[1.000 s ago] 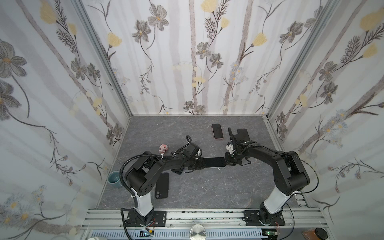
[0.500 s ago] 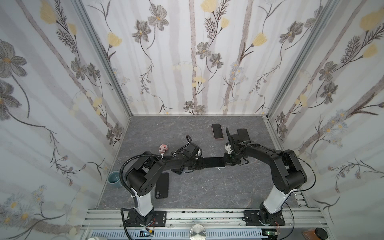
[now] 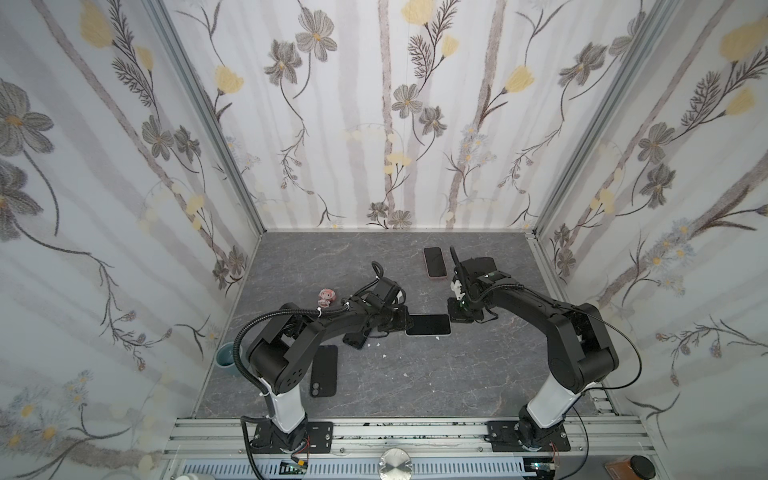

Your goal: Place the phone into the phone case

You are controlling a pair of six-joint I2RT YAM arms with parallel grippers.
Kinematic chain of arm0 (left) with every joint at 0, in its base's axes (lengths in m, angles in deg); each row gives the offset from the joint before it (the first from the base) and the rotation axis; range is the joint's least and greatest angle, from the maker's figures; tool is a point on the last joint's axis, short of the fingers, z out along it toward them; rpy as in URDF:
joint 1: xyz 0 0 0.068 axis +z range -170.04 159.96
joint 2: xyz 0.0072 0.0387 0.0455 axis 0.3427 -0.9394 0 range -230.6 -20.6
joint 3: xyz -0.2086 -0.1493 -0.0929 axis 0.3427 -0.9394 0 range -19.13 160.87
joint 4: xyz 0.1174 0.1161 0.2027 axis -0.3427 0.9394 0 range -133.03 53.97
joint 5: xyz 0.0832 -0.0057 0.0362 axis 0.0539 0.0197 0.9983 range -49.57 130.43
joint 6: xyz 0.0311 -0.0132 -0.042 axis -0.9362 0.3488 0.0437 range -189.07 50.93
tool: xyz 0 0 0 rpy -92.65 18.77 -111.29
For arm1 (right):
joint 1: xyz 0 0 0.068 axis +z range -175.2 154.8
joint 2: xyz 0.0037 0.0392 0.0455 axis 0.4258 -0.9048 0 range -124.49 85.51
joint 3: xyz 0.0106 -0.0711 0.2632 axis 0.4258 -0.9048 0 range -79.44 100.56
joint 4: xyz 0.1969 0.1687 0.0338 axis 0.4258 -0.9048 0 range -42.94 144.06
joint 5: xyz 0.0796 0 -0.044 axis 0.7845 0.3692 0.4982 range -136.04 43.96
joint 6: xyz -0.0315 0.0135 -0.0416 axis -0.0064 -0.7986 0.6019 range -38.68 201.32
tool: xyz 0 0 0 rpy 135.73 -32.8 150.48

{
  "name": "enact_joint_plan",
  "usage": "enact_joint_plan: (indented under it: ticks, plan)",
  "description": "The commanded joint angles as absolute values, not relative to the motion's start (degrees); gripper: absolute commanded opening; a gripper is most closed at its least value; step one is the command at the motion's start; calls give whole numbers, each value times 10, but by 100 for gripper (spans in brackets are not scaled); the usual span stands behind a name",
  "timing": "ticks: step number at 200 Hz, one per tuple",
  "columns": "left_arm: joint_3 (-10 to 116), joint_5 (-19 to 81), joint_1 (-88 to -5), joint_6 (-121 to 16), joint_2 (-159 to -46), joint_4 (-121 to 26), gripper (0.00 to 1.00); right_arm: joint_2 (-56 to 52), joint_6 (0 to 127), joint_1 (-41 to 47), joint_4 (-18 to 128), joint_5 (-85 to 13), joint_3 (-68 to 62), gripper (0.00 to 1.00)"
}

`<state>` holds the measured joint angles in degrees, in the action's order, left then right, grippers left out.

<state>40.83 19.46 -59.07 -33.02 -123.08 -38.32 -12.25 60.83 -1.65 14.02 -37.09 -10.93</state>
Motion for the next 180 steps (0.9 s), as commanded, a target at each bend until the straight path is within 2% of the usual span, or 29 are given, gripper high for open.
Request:
enact_joint_plan:
  ticks: [1, 49, 92, 121, 180]
  plan:
    - [436, 212, -582, -351, -1233, -351, 33, -115, 619, -17, 133, -371, -74, 17]
    - [469, 218, -555, -365, -1242, -341, 35, -117, 655, -21, 156, -378, -20, 24]
    - [469, 209, -545, -370, -1257, -340, 35, -174, 669, -56, 155, -305, -3, 26]
    - [461, 199, -543, -367, -1269, -346, 35, -206, 675, -57, 142, -300, 9, 30]
    - [453, 186, -546, -351, -1285, -360, 34, -241, 682, -57, 132, -309, 1, 24]
